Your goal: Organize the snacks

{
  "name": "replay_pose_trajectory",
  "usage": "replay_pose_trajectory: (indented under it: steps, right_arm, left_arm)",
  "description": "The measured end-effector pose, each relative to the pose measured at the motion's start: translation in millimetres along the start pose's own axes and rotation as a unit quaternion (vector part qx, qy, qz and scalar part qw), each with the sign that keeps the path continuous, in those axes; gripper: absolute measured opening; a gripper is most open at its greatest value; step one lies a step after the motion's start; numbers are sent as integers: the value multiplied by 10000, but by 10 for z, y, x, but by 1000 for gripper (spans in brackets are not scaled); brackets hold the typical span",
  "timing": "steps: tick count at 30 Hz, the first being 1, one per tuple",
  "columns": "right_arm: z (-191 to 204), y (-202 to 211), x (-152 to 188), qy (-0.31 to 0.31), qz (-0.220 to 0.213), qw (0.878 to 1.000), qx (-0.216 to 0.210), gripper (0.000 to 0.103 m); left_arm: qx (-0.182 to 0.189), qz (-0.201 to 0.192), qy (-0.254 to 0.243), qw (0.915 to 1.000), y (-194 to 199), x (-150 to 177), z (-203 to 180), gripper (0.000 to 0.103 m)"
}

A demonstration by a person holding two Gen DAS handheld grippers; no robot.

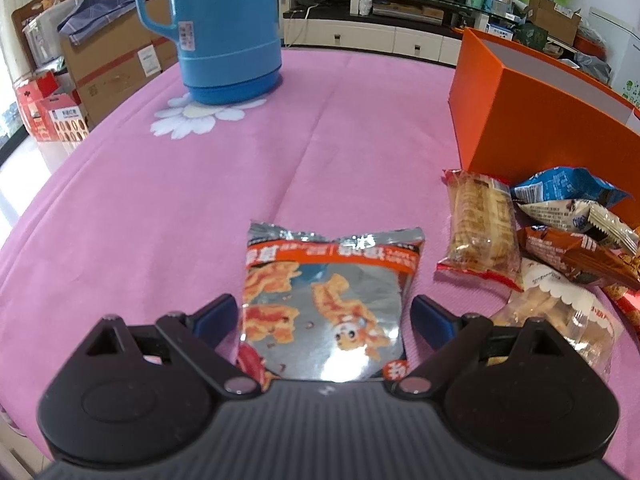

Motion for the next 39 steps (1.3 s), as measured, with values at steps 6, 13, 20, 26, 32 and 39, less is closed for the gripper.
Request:
replay_pose_trajectory:
  steps: [6,13,20,26,32,39]
  right_arm:
    - [-61,49,-10,-180,-85,9997,-102,86]
    - [16,83,6,194,-128,9997,-89,56]
    - [38,195,45,201,-96,9996,-187,34]
    - [-46,255,72,-32,-101,9997,-202,51]
    - [-63,331,85,-107,-216,9996,-167,68]
    - [65,245,117,284,-173,9993,-176,31]
  left_arm:
    - [5,-14,-40,10000,3,13,19,92]
    - [214,-121,-304,9992,97,50,-1,63]
    - [387,20,-401,9984,232,166,8,61]
    - [284,-119,-152,9994,354,168,183,76]
    - [97,-110,-180,9997,335,248,172,92]
    - [123,-259,-344,9990,293,234,74,59]
Point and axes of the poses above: each gripper's, at about its wrist camera, not at the fingertips, and y roughly against the way its jaws point, z to its left, x to its underside, the point moved 2 cm from there along -y, roughly the way its jaws point, and after that the axes turned 1 degree about z, right-handed, at the moved point
